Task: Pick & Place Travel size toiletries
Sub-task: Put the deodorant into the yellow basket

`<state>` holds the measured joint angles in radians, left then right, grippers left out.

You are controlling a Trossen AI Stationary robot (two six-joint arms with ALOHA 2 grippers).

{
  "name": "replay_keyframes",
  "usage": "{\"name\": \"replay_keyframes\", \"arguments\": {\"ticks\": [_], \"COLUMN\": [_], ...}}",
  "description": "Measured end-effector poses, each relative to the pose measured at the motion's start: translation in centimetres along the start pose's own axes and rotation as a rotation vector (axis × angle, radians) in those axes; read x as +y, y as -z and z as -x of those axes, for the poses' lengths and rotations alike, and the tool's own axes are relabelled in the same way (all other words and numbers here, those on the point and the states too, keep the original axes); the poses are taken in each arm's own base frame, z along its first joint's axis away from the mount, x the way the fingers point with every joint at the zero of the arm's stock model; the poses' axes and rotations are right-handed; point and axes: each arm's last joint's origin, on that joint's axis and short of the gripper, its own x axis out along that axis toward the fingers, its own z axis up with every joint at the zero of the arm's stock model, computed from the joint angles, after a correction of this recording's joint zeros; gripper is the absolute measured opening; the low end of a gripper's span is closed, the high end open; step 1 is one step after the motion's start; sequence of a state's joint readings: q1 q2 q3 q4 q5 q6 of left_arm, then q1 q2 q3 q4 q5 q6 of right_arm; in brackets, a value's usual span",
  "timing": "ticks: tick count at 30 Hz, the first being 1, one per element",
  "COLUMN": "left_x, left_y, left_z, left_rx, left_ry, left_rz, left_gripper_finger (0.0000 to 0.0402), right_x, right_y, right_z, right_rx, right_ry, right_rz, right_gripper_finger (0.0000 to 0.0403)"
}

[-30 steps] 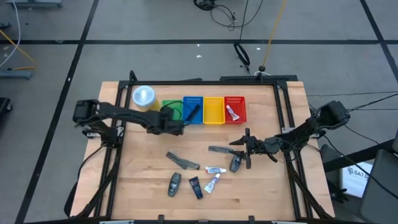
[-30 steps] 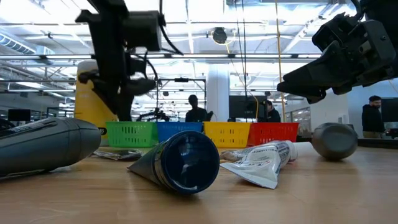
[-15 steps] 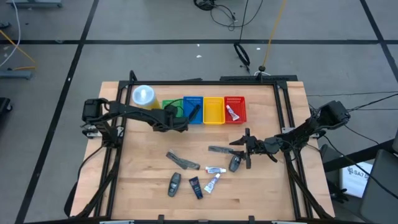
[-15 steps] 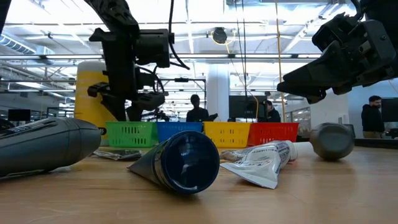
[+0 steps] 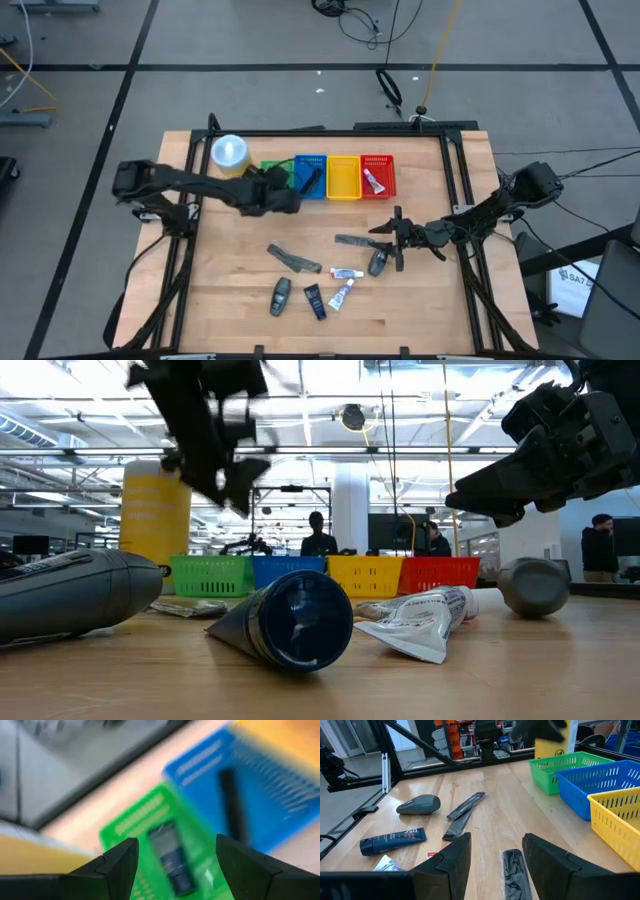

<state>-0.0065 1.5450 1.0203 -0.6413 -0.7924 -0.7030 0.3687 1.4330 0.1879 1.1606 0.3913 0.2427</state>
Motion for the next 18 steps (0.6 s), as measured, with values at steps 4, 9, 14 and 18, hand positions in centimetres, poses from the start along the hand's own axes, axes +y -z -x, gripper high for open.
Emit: {"name": "replay_keyframes", "arguments": {"ticks": [4,9,14,18], "left_x": [-1.6,-4.7,-7.2,-8.7], "left_y": [-0.1,1.9,4.8,6.8], "left_z": [4.0,7.4,8.0,6.5], "left_rx": [-0.187,-0.325,-0.352,-0.352], "left_ry": [0.104,0.192,0.25,0.284], "left_rz": [-0.096,-0.222,-0.248,-0.204], "left_gripper_finger": [0.0246,0.0232,0.0222,0.0219], "right_x": [0.1,0.6,0.8,1.3], "right_y": [0.2,0.4,-0.2,-1.2], "right_z": [0.0,0.2,0.2,-0.3], "right_rx": [0.014,0.027,0.001,0.031], "right_ry": [-0.003,-0.031,-0.134,-0.241], "right_rz": [0.007,0.043,0.089,0.152], "right_gripper_finger": [0.0171,0.0171,0.0171,0.0179]}}
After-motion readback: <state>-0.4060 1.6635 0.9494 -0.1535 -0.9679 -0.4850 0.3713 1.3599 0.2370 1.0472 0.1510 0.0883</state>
